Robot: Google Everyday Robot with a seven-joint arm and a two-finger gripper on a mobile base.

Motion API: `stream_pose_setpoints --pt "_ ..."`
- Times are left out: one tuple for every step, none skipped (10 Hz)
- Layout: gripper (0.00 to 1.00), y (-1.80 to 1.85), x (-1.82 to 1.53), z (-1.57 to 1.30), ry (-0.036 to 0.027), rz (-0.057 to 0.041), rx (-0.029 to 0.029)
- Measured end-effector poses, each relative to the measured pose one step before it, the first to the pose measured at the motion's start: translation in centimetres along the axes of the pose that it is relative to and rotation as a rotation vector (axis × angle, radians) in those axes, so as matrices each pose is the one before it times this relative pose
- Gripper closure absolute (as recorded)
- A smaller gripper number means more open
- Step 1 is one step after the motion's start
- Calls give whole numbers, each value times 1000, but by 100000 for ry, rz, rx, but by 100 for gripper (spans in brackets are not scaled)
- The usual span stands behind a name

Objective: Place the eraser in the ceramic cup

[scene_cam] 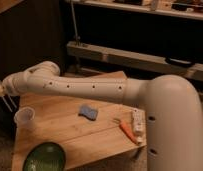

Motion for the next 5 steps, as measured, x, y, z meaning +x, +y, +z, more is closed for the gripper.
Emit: stream_pose_setpoints --pt "100 403 -817 563 -1279 822 -520" --pt "100 502 -590 357 -975 785 -614" --pt "100 799 -1038 627 -1357 1260 -615" --pt "100 433 -626 391 -699 646 -272" --pt "100 410 -209 167 -316 670 -284"
